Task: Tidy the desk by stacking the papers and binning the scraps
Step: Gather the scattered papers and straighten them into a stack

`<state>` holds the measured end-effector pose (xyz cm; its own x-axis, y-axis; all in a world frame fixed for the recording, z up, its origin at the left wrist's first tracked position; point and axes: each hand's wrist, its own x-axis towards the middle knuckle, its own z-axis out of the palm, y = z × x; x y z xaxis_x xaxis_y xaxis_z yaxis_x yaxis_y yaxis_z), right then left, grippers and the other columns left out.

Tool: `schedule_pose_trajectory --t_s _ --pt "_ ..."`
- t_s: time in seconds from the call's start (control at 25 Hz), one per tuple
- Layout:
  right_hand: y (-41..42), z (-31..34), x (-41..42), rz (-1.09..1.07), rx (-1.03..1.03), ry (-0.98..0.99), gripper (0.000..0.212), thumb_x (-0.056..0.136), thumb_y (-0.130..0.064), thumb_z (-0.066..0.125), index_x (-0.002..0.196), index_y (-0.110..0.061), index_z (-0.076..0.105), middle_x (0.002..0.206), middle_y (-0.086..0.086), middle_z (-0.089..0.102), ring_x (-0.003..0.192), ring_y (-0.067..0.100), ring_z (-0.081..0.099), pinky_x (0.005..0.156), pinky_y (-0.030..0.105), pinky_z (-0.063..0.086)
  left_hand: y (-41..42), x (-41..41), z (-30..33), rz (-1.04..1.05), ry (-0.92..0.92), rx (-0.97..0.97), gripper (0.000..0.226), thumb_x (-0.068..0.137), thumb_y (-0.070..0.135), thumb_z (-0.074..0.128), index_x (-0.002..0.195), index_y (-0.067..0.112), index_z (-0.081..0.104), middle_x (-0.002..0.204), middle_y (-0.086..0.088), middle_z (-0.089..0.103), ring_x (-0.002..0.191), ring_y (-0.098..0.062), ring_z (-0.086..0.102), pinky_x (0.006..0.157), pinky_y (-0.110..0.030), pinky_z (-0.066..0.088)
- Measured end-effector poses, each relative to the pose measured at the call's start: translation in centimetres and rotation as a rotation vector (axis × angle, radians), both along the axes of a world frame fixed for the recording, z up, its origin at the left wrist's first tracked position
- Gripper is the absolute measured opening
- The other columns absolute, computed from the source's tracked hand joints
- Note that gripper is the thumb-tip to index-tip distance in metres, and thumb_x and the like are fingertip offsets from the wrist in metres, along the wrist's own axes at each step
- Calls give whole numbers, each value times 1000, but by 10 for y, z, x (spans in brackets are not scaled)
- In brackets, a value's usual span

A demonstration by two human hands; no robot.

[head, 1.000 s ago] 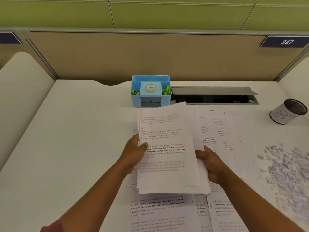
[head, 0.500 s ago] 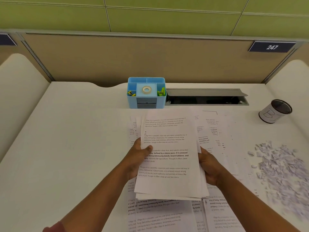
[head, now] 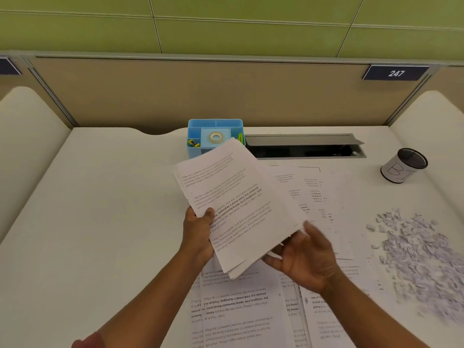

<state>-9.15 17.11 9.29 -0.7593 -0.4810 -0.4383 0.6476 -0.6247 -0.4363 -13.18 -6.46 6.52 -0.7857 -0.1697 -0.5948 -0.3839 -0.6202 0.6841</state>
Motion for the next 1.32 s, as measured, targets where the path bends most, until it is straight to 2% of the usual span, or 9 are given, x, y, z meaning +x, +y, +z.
schedule_pose_trajectory --t_s 0.16,0.28,0.52,0.72,0.8,0.88,1.0,1.12,1.32 --pt "-51 0 6 -207 278 32 52 87 5 66 134 -14 57 126 14 70 114 36 67 92 57 56 11 2 5 69 66 -35 29 102 4 54 125 22 58 114 -3 75 101 -26 74 87 -59 58" --pt "-51 0 -3 -326 368 50 53 88 17 57 130 -15 58 121 11 73 109 33 70 85 52 60 8 6 9 63 118 -25 35 100 -2 55 129 18 57 117 -4 74 102 -26 74 83 -51 61" --pt "16 9 -17 -111 523 165 51 82 12 61 128 -9 60 125 18 69 115 37 67 86 54 60 -73 -11 9 -4 198 -8 48 86 -8 64 129 9 53 123 -17 70 107 -34 68 73 -42 63" --pt "36 3 -27 -96 674 320 49 77 10 67 120 -14 66 118 16 71 116 39 64 88 54 59 -97 -12 17 -370 298 -611 32 83 -8 74 107 12 67 102 -3 78 96 -25 74 77 -34 60" --pt "33 2 -28 -133 751 411 49 83 11 66 120 -21 68 116 12 72 115 36 64 92 55 57 -84 -5 12 -334 339 -795 27 83 -5 77 98 16 69 93 4 78 87 -15 74 81 -33 59" --pt "31 3 -26 -155 815 489 47 89 11 62 111 -29 74 113 4 74 108 24 68 89 42 59 -75 4 3 -275 377 -888 20 81 10 82 92 20 69 87 5 74 81 -15 71 77 -37 58" --pt "28 -3 -20 -107 880 565 35 92 8 60 107 -18 77 109 8 76 102 22 70 84 34 57 -68 20 -15 -284 502 -697 29 73 38 87 92 26 71 98 -13 68 92 -31 67 84 -43 53" --pt "27 -19 -13 -118 930 459 38 89 9 64 113 -20 73 107 5 77 106 25 70 89 39 57 -54 28 -23 -316 419 -742 30 96 21 69 123 29 59 122 2 67 116 -16 63 91 -27 55" --pt "27 -30 -12 -127 938 383 41 89 4 67 115 -27 68 108 5 75 106 25 70 93 49 58 -47 23 -20 -334 279 -667 32 104 13 53 129 32 52 120 7 68 112 -15 66 82 -25 57"
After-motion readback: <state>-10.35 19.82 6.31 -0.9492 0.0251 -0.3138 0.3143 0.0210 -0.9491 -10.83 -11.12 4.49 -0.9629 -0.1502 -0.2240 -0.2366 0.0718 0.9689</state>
